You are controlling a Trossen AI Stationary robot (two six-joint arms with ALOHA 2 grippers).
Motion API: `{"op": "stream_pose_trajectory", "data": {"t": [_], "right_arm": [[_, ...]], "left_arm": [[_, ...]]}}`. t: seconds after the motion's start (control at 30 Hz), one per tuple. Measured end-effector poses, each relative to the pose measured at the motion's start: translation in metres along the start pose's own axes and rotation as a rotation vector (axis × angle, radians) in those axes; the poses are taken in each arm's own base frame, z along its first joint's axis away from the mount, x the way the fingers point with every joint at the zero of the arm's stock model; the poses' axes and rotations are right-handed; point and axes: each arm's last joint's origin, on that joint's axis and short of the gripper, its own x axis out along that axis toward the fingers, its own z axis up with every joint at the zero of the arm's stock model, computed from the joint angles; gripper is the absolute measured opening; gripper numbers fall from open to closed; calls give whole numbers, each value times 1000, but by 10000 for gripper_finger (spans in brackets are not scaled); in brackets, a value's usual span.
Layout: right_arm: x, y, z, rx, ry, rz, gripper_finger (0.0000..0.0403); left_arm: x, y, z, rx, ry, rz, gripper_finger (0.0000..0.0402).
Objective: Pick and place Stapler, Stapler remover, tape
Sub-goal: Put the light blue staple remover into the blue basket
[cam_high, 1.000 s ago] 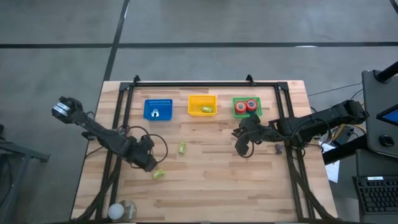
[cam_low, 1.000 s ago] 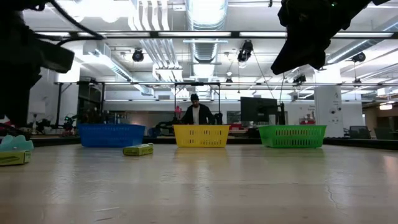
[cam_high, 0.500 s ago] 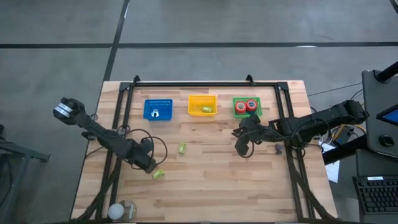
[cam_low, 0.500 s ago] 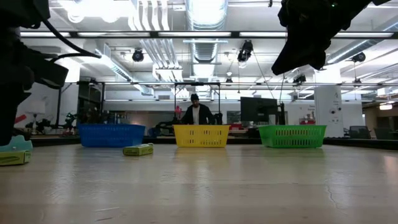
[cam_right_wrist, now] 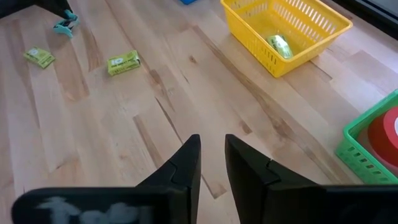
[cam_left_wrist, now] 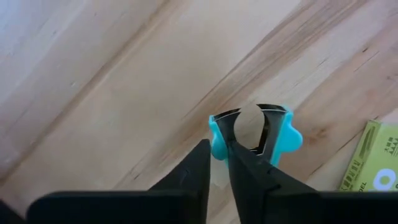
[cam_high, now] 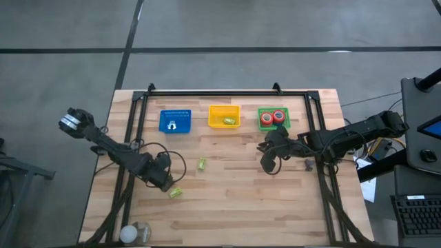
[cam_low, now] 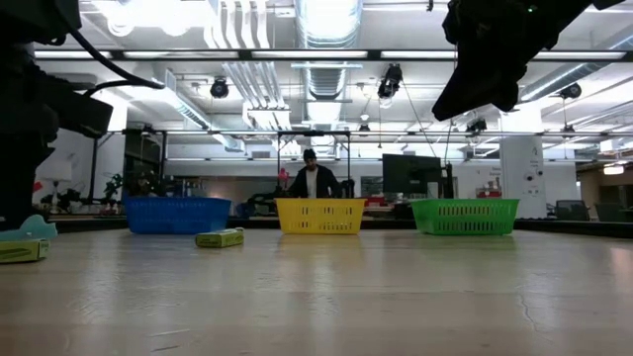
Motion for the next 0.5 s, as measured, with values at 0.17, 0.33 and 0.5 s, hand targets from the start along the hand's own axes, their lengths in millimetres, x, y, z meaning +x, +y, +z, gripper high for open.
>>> {"op": "stream_pose_trajectory", "data": {"t": [0.17,0.33,0.5], "right_arm": [[0,0,0,0,0,0,59],[1,0,-1,-1,1,-1,57],[1,0,-1,1,-2,1,62]], "left_arm": [[0,0,1,4,-31,5,34],[0,0,1,9,-37,6,30],[0,0,1,28,-49,10,39]]}}
